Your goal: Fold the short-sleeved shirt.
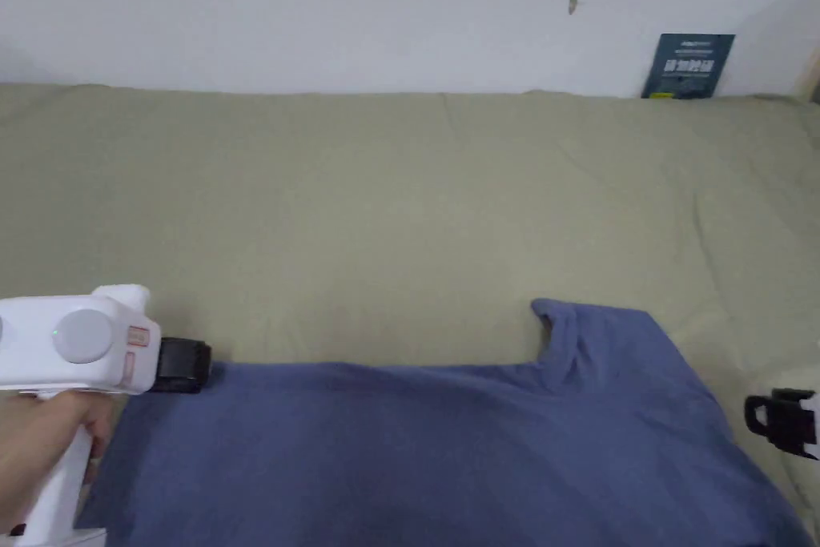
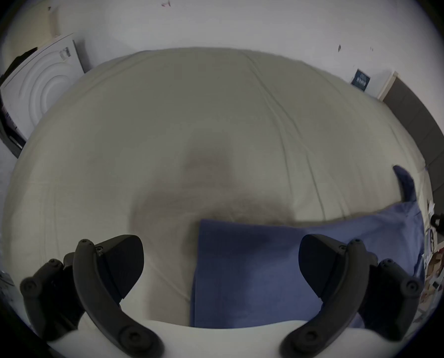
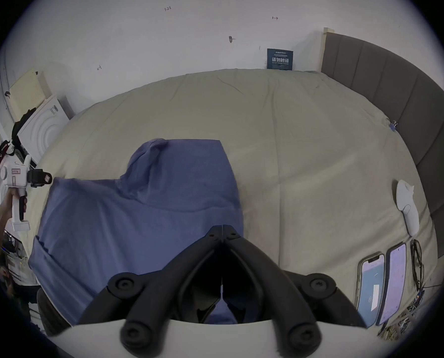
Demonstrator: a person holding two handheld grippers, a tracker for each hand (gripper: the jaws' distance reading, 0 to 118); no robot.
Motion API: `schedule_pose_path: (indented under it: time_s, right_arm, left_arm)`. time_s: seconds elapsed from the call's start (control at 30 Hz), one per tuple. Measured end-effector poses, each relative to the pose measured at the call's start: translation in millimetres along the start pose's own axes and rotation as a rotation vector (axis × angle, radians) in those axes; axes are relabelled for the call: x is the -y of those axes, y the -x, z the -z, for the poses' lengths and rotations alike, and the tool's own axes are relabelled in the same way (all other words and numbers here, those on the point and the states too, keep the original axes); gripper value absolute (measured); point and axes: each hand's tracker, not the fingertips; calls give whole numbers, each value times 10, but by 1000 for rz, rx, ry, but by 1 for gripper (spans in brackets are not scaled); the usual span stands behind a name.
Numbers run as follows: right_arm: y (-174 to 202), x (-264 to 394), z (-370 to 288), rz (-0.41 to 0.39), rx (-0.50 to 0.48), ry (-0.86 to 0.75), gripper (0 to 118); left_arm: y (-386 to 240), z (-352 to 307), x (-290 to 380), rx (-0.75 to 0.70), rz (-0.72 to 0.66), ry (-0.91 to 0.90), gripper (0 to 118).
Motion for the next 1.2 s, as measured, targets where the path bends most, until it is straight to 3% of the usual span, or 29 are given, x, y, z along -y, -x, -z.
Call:
schedule_pose_path:
  time_s: [0.03, 0.07, 0.1, 0.13, 0.17, 0.2, 0.23, 0.27, 0.33, 0.37, 0.63, 0.67, 0.7, 0.73, 0.77, 0.8, 0.93, 1.2]
  right_arm:
    - [-31, -3, 31, 7, 6, 2, 0]
    - [-64, -20, 52, 10, 5, 5, 0]
    - [-91, -45, 82, 12, 7, 13, 0]
    - [-109, -64, 106, 10, 11, 15, 0]
    - [-121, -78, 137, 4, 12, 19, 0]
    - [-135, -101, 170, -4, 12, 21, 0]
    - [-155, -124, 210, -5, 14, 22, 1]
    - [-174, -148, 250, -1, 16, 26, 18]
    - [-157, -190, 334, 31, -17, 69, 100]
    - [-162, -202, 406, 37, -45, 100, 118]
    - [96, -320, 753, -43, -42, 185, 114]
    - [120, -315, 749, -49, -38, 185, 98]
    - [89, -307, 758, -63, -23, 177, 72]
    - [52, -295, 748, -62, -20, 168, 34]
    - [34, -285, 690, -58, -37, 138, 4]
    - [50, -272, 619, -16, -52, 125, 4]
    - [91, -261, 376, -66, -60, 101, 4]
    - [87, -222, -401, -32, -119, 21, 4]
  left_arm:
    - [-5, -20, 25, 6, 0, -8, 83]
    - [7, -42, 35, 15, -6, -9, 52]
    - [2, -74, 56, -6, -16, -24, 41]
    - [41, -105, 35, 8, -7, -34, 22]
    - [70, -124, 9, 11, -3, -44, 10]
    - [45, -127, 26, 90, -45, -18, 10]
    - [37, -143, 14, 57, -34, -13, 10]
    - [66, -127, -7, 57, -19, -9, 10]
    - [47, -128, -8, 51, -6, -10, 10]
    - [46, -132, -8, 52, -9, -11, 10]
    - [93, -91, -12, 72, -49, -5, 10]
    - [99, -77, -12, 71, -45, -7, 10]
    - [102, -80, -10, 72, -40, -6, 10]
    - [107, -100, -5, 72, -37, -7, 10]
    - [112, -121, 1, 71, -37, -14, 10]
    - [114, -145, 13, 73, -36, -17, 10]
    - [160, -330, 71, 94, -46, -39, 9]
    - [345, -1029, 341, 137, -74, -105, 9]
